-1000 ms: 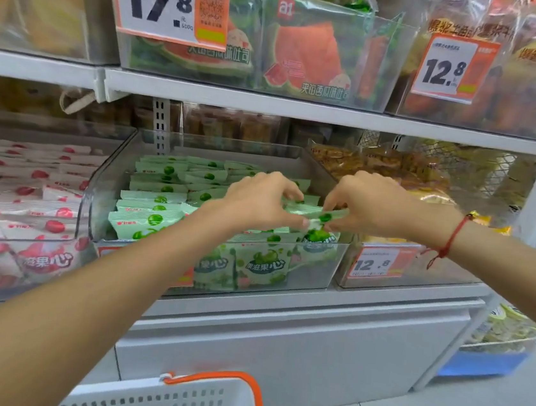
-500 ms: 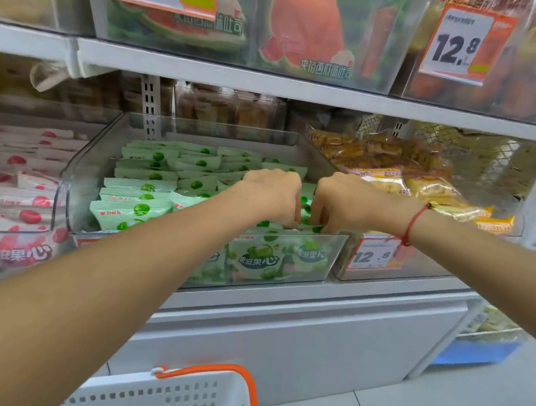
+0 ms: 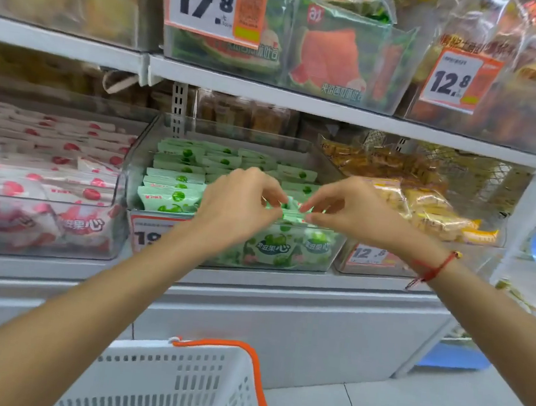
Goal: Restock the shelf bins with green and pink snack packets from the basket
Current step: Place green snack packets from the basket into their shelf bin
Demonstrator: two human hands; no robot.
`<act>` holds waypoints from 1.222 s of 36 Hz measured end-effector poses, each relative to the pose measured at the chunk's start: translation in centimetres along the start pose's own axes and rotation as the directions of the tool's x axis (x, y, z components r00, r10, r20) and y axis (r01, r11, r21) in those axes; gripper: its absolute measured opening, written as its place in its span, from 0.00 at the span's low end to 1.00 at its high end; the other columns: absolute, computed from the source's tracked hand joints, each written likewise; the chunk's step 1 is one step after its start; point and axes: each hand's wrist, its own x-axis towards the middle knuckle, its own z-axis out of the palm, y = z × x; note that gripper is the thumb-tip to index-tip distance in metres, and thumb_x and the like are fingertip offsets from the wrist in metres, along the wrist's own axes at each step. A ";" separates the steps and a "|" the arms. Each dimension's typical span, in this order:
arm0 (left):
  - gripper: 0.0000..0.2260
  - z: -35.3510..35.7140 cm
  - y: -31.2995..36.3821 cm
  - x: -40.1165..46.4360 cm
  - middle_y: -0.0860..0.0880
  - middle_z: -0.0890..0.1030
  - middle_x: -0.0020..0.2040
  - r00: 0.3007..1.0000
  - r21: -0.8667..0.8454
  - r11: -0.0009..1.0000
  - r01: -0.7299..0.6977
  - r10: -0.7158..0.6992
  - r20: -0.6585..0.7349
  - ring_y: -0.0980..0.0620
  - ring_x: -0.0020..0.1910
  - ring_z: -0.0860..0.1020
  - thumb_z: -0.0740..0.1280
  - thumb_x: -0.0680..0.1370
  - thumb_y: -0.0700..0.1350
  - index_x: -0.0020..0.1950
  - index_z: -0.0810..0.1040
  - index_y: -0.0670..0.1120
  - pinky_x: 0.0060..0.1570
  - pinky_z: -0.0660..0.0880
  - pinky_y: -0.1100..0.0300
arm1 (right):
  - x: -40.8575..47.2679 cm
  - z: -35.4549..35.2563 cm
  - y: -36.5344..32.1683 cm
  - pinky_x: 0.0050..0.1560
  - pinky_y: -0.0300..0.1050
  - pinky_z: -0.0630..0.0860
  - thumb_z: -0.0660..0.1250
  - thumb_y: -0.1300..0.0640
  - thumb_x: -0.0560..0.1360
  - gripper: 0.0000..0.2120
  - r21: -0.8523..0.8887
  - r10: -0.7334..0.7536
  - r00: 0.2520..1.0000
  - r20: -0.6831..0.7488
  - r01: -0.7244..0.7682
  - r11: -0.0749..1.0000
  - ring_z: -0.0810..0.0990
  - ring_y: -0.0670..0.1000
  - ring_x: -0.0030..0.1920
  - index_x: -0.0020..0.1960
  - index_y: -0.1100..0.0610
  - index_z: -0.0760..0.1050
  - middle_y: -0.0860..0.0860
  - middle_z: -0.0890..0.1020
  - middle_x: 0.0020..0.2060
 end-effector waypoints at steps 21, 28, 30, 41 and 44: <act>0.08 9.3 -28.5 -33.7 0.51 0.69 0.41 0.202 0.412 0.552 0.724 -0.742 0.639 0.52 0.42 0.73 0.57 0.81 0.39 0.46 0.72 0.48 0.43 0.69 0.64 | -7.8 39.9 -9.0 0.61 0.50 0.74 0.62 0.60 0.79 0.15 0.061 0.010 0.393 0.919 -0.167 0.984 0.78 0.56 0.57 0.64 0.60 0.75 0.58 0.78 0.61; 0.32 14.3 -31.7 -39.3 0.41 0.64 0.74 0.174 0.129 0.272 0.953 -0.846 0.504 0.41 0.68 0.70 0.65 0.79 0.48 0.78 0.54 0.46 0.66 0.69 0.50 | -12.1 49.6 -11.5 0.75 0.47 0.49 0.46 0.52 0.83 0.27 0.119 -0.008 0.605 0.796 -0.144 0.982 0.49 0.54 0.77 0.78 0.54 0.41 0.50 0.44 0.77; 0.29 15.5 -31.4 -38.4 0.41 0.69 0.71 0.236 -0.030 0.244 0.969 -0.887 0.398 0.43 0.67 0.71 0.66 0.79 0.49 0.76 0.60 0.42 0.65 0.67 0.54 | -12.4 51.3 -12.0 0.76 0.50 0.48 0.49 0.56 0.82 0.28 0.109 -0.063 0.692 0.719 -0.023 0.994 0.46 0.54 0.77 0.78 0.53 0.40 0.49 0.41 0.77; 0.13 16.3 -31.5 -33.7 0.47 0.76 0.30 0.177 -0.247 0.056 0.967 -0.846 0.503 0.53 0.27 0.71 0.70 0.76 0.48 0.33 0.76 0.44 0.30 0.67 0.63 | -9.0 52.5 -10.7 0.46 0.50 0.72 0.66 0.65 0.73 0.20 0.029 -0.007 0.761 0.649 -0.016 0.999 0.76 0.57 0.50 0.61 0.57 0.64 0.56 0.77 0.52; 0.08 14.0 -31.7 -32.8 0.50 0.81 0.29 0.218 -0.354 0.038 0.934 -0.847 0.485 0.58 0.23 0.74 0.68 0.78 0.44 0.51 0.79 0.40 0.20 0.64 0.69 | -6.7 49.4 -9.8 0.37 0.47 0.70 0.66 0.62 0.74 0.17 0.211 -0.002 0.543 0.840 -0.322 0.923 0.74 0.52 0.38 0.58 0.54 0.62 0.58 0.78 0.48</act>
